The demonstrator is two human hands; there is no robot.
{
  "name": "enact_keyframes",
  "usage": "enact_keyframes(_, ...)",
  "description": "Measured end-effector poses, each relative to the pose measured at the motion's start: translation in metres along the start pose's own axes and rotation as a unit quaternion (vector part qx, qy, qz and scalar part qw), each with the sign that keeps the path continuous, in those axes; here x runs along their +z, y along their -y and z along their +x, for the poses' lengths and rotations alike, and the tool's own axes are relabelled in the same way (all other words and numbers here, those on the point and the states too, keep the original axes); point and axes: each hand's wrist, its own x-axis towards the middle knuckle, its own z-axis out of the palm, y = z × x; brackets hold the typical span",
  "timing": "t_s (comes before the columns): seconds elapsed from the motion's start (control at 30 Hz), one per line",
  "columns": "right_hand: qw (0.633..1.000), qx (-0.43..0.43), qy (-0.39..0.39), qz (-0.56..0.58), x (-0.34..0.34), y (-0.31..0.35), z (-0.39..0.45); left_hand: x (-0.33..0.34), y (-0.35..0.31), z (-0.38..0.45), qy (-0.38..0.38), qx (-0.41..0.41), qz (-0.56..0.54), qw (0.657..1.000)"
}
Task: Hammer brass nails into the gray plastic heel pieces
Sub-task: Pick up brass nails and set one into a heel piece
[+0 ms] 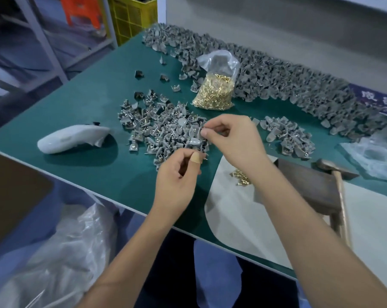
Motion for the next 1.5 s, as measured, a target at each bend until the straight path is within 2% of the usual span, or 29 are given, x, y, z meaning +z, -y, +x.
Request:
enact_keyframes(0.23,0.998,-0.025,0.044,-0.022,0.024,0.021,0.021,-0.001,0.0,0.002,-0.025,0.001,-0.006,1.0)
enact_keyframes(0.3,0.998,-0.03,0.03,-0.042,0.015,0.015,0.023,0.0,0.001,0.001,-0.015,0.012,0.006,1.0)
enact_keyframes(0.43,0.997,-0.012,-0.029,-0.071,-0.034,-0.018,0.014,0.001,-0.003,0.005,0.047,0.023,0.022,0.998)
enact_keyframes(0.5,0.996,0.013,-0.042,-0.08,-0.055,-0.04,0.003,0.003,-0.004,0.014,0.095,0.027,0.064,0.993)
enact_keyframes(0.63,0.988,0.041,-0.017,-0.148,-0.079,-0.078,-0.024,0.019,-0.003,0.03,0.207,0.063,0.21,0.954)
enact_keyframes(0.73,0.985,0.035,0.003,-0.168,-0.087,-0.091,-0.039,0.033,-0.008,0.032,0.244,0.094,0.321,0.91)
enact_keyframes(1.5,0.993,0.014,0.001,-0.114,-0.091,-0.109,-0.052,0.054,-0.009,0.026,0.184,0.07,0.401,0.894)
